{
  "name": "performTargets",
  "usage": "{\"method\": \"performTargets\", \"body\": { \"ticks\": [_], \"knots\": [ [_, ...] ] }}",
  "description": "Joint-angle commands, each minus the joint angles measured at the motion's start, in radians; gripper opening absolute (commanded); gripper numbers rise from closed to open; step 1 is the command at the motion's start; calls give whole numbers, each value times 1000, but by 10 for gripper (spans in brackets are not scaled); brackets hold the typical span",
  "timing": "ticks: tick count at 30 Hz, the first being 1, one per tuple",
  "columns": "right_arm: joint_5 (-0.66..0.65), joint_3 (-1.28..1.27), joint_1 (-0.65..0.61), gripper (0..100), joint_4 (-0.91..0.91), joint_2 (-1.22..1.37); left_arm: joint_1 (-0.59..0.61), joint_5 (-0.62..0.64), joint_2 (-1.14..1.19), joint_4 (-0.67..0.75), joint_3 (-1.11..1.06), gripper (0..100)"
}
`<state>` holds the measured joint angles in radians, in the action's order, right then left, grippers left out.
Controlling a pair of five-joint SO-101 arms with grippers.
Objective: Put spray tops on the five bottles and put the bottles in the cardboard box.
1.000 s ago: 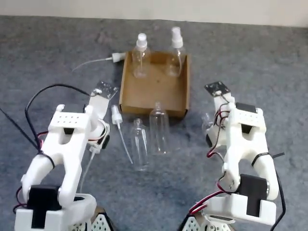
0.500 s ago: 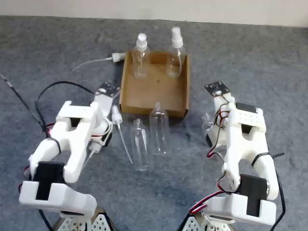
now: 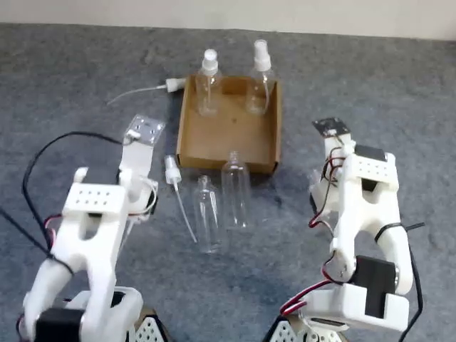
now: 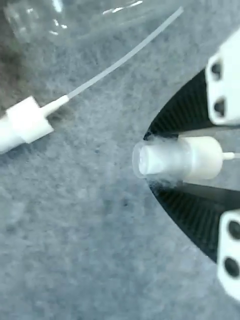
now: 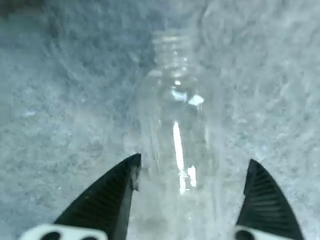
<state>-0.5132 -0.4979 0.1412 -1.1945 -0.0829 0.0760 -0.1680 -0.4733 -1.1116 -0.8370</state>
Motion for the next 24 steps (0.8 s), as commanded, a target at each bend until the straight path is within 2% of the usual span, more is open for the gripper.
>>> {"method": "performTargets", "body": {
  "ticks": [1,5,13,20,24],
  "knots": [
    [14,58,-10,268,-8,-38,7,12,-96,-6,-54,3],
    [14,65,-7,268,2,28,10,12,-97,29,-77,3],
    [18,312,-15,262,-1,213,10,12,-97,35,-85,3],
    [20,360,-7,93,1,239,10,12,-97,35,-87,3],
    [20,366,47,24,-1,237,10,12,-97,35,-87,3]
  ]
}}
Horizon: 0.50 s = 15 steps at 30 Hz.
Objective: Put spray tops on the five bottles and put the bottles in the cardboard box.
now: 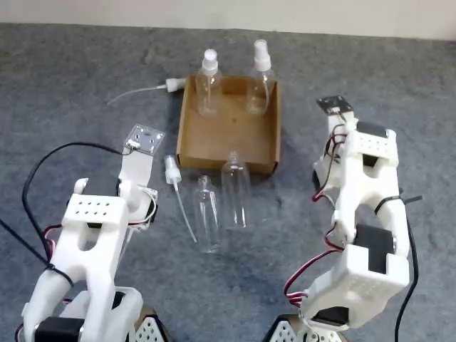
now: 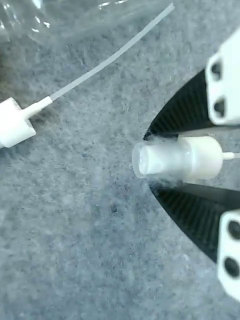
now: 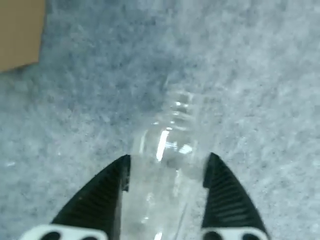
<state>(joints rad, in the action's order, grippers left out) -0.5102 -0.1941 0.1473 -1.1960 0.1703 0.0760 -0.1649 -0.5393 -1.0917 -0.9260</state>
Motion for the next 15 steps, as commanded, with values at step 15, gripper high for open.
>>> {"method": "performTargets", "body": {
  "ticks": [15],
  "knots": [
    [118,107,-143,4,-163,-509,50,64,-41,-52,274,3]
  ]
}}
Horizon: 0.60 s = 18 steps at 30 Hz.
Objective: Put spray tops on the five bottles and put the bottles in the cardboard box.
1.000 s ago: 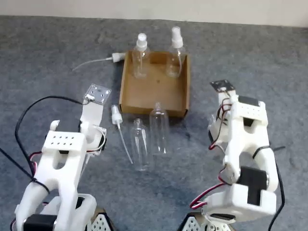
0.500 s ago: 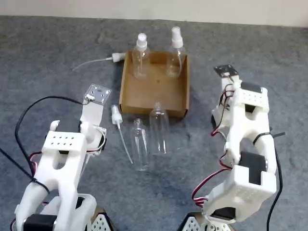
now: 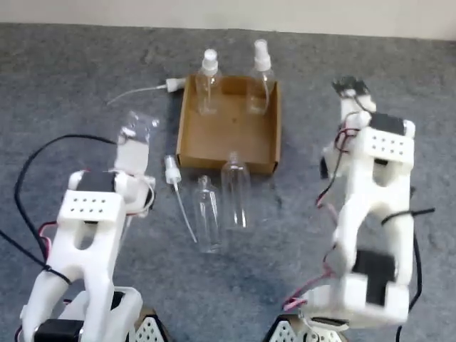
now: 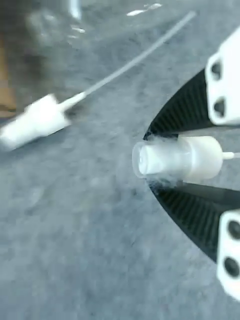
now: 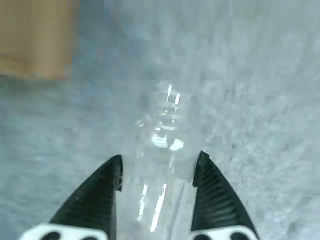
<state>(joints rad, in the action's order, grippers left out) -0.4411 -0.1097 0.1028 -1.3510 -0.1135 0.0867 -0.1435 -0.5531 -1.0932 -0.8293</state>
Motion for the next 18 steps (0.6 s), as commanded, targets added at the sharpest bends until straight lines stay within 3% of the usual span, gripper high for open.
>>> {"method": "performTargets", "body": {
  "ticks": [1,9,18],
  "knots": [
    [63,-12,-142,4,-4,-286,47,44,-27,-68,228,3],
    [180,-320,-598,4,168,-644,93,184,-85,-187,579,3],
    [264,-693,-915,4,553,-803,87,327,-475,-176,538,3]
  ]
}}
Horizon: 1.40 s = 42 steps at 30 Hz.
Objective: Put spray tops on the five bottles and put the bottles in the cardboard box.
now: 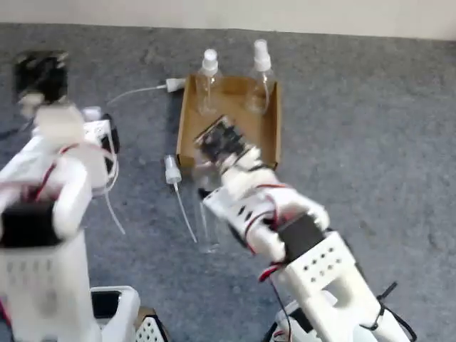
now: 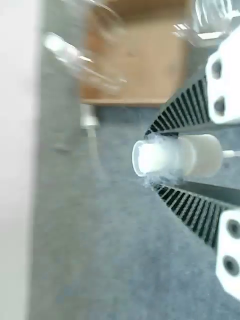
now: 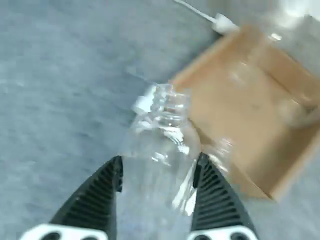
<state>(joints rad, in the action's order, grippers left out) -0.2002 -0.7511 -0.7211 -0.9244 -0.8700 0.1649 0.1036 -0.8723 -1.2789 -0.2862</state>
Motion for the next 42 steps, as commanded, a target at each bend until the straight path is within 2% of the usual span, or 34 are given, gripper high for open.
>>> {"method": "performTargets", "body": {
  "ticks": [1,4,10,19,24,29,37,42],
  "knots": [
    [23,-77,-125,4,168,-48,8,109,-193,32,-25,3],
    [20,-139,-200,4,254,-54,8,183,-288,130,-101,3],
    [23,-170,-254,4,262,-54,10,269,-407,265,-209,3],
    [23,-173,-263,4,259,-54,16,264,-414,347,-216,3],
    [23,-173,-263,4,259,-54,28,216,-410,376,-220,3],
    [23,-173,-263,4,259,-54,79,216,-410,479,-305,3],
    [23,-173,-263,4,259,-54,71,221,-412,482,-343,3],
    [23,-173,-260,4,260,-54,-24,219,-414,414,-343,3]
  ]
}}
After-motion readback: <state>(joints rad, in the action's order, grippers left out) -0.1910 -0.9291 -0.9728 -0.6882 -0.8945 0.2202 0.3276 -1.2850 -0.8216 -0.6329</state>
